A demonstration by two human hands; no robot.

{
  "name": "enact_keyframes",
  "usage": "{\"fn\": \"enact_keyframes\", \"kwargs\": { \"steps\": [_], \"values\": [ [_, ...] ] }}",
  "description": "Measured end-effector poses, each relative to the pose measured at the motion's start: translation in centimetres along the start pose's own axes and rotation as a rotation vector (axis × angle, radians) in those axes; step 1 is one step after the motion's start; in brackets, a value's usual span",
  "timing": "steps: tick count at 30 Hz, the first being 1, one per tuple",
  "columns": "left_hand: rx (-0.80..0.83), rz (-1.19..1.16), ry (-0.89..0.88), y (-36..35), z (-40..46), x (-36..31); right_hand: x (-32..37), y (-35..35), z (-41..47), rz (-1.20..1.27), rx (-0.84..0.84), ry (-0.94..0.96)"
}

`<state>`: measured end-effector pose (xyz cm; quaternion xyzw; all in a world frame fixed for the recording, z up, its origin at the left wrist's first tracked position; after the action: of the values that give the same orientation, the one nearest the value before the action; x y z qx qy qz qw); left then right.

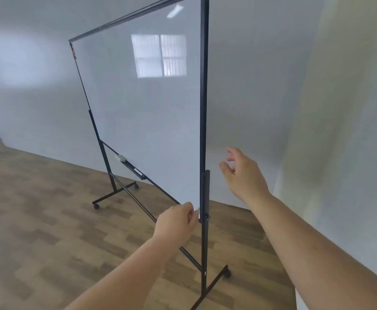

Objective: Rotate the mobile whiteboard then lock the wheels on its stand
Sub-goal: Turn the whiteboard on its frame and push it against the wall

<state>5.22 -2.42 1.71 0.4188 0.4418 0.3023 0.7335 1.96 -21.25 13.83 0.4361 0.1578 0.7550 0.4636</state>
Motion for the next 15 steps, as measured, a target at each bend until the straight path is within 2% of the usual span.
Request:
{"fn": "enact_keyframes", "kwargs": {
  "steps": [3, 6, 9, 12, 15],
  "values": [
    [-0.028, 0.043, 0.031, -1.7, 4.4, 0.6, -0.8, -1.5, 4.3, -0.041, 0.003, 0.033],
    [-0.075, -0.008, -0.013, -3.4, 9.5, 1.2, -1.0, -3.6, 9.9, -0.106, -0.004, 0.171],
    [-0.056, -0.029, -0.044, -6.3, 13.8, 2.6, -1.5, -5.5, 15.0, -0.219, -0.071, 0.332],
    [-0.029, 0.086, -0.127, -9.3, 18.0, 3.5, -2.1, -8.0, 19.4, -0.363, -0.114, 0.488],
    [0.043, 0.252, -0.271, -11.6, 20.0, 3.1, -3.1, -9.1, 22.3, -0.479, -0.085, 0.646]
  ]
}}
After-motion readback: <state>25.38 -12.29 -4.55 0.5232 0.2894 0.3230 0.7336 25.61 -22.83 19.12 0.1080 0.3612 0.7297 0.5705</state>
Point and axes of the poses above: each hand's wrist, its own z-axis towards the middle knuckle, its own y-axis out of the back of the hand, x = y × z, the point moved 6 cm from there along z, towards the middle knuckle, and after that the axes turned 4 degrees about y, right-handed, at the moved point
